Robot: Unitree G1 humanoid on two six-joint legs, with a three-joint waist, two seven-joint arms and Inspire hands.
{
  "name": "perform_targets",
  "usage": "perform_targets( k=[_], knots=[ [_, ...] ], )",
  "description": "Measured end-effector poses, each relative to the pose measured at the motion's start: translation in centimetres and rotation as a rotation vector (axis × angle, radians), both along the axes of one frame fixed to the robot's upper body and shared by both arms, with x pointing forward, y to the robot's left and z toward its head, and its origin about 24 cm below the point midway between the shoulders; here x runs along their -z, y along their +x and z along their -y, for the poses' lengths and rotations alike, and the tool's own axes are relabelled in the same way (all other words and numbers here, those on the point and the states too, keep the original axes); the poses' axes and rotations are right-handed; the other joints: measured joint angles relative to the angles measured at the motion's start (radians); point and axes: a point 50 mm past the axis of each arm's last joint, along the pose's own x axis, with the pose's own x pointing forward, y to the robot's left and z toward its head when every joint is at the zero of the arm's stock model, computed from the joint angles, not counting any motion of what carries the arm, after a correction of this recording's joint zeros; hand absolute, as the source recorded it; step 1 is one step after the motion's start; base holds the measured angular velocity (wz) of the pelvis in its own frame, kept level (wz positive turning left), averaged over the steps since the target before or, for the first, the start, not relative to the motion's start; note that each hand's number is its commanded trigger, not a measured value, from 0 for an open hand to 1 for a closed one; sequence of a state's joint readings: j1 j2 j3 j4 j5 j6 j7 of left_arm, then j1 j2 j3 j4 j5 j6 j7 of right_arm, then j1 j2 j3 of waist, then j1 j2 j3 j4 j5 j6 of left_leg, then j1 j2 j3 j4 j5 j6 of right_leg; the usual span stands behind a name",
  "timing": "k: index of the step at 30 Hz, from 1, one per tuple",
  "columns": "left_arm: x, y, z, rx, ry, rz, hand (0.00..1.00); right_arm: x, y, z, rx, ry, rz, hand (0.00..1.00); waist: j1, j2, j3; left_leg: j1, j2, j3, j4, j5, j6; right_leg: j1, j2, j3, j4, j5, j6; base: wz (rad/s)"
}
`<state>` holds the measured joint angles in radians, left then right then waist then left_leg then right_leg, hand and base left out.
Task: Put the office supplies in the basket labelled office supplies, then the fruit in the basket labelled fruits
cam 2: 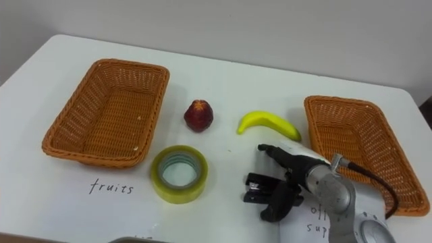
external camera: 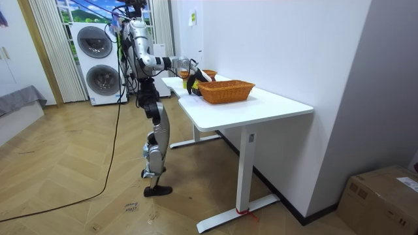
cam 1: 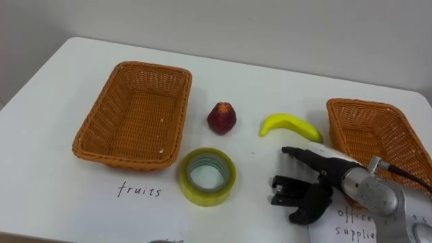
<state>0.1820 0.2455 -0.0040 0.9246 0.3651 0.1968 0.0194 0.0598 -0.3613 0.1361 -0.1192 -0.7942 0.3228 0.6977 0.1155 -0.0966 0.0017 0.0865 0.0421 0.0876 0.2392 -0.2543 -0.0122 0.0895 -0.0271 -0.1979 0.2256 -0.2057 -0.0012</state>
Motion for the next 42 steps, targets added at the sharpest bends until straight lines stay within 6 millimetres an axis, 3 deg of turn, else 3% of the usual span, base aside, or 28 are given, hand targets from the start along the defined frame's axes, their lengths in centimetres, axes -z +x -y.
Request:
perform_targets(
  k=[10, 12, 13, 24, 42],
  knots=[
    [-0.1, 0.2, 0.2, -0.001, 0.014, 0.021, 0.00, 0.4, 0.5, -0.1, 0.016, 0.010, -0.033, 0.00, 0.002, -0.005, -0.0020, 0.010, 0.000, -0.001, -0.004, 0.000, 0.000, 0.008, 0.001, 0.002, -0.002, 0.003, 0.000, 0.00],
    [-0.2, 0.3, 0.1, 0.001, 0.016, 0.025, 0.00, 0.5, 0.4, -0.2, 0.014, 0.010, -0.037, 0.73, 0.004, -0.008, -0.0037, 0.010, 0.000, -0.001, -0.004, 0.000, 0.000, 0.008, 0.002, 0.002, -0.002, 0.003, 0.000, 0.00],
    [-0.2, 0.3, 0.1, 0.002, 0.016, 0.027, 0.00, 0.5, 0.4, -0.2, 0.014, 0.008, -0.042, 1.00, 0.004, -0.009, -0.0037, 0.010, 0.000, -0.001, -0.004, 0.000, 0.000, 0.007, 0.001, 0.002, -0.002, 0.003, 0.000, 0.00],
    [-0.3, 0.4, -0.2, 0.000, 0.038, 0.027, 0.00, -0.1, 1.4, -0.4, 0.007, -0.110, 0.018, 1.00, 0.025, -0.016, -0.0085, 0.011, 0.000, 0.001, -0.003, 0.000, 0.000, 0.008, 0.002, 0.000, -0.004, 0.004, 0.000, 0.00],
    [-0.2, 0.1, -0.2, 0.006, 0.051, 0.020, 0.00, 0.2, 1.4, -0.5, 0.023, -0.113, 0.022, 1.00, 0.021, -0.018, -0.0091, 0.010, 0.000, 0.001, -0.011, 0.000, 0.000, 0.007, 0.002, -0.003, -0.004, 0.004, 0.000, 0.00]
  ],
)
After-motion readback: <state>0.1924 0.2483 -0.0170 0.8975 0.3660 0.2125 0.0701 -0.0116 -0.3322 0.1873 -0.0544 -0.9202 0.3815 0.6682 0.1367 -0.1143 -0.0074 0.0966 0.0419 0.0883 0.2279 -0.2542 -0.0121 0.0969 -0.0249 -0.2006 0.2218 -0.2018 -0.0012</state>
